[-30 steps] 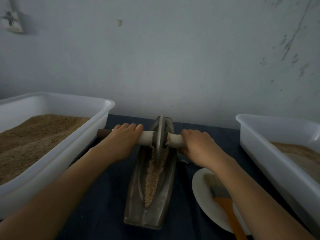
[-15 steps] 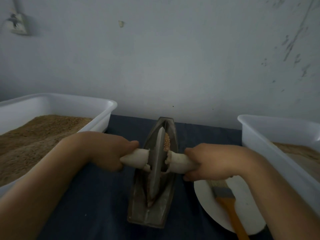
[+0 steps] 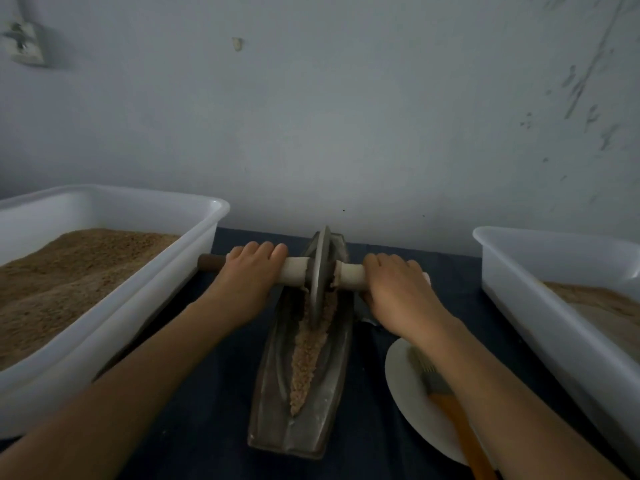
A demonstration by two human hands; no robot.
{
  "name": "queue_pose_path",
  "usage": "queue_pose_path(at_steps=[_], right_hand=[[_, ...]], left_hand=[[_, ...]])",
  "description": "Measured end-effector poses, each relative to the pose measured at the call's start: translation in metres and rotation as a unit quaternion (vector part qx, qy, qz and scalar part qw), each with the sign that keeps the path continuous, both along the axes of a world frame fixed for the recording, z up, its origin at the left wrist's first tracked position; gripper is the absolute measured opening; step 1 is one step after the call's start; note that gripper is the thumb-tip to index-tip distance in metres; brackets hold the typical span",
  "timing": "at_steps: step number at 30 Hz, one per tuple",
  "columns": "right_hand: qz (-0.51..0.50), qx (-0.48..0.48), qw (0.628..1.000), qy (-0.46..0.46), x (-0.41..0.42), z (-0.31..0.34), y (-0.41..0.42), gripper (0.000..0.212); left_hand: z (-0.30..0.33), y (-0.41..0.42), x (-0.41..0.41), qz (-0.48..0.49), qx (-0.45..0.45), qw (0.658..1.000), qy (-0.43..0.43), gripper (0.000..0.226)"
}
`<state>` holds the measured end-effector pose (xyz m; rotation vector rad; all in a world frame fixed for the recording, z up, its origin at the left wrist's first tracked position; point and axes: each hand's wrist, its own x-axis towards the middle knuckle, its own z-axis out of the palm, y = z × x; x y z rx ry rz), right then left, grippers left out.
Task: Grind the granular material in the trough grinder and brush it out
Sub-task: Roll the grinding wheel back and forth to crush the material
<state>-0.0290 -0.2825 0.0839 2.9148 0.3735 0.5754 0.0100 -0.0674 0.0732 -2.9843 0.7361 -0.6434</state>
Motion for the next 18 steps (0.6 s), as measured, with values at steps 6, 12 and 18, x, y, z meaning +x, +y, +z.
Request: queue_pose_path(at_steps=[6,12,18], right_hand=[[0.009,0.011,0.988,0.155,-0.014,0.016,0.001,0.023],[0.050,0.000,0.942,0.332,-0.042,0.049,0.006,0.029],[0.041,0.009,0.946,0.322,-0.038,0.047,0.006,0.028]], left_hand=[[0.020,0.004,-0.012,-0.006,0.098,0.990,0.100,0.043],[0.055,0.016,-0.041,-0.027,0.146,0.925,0.351,0.041],[0.052,0.015,-0.040,-0.018,0.134,0.925,0.354,0.039]])
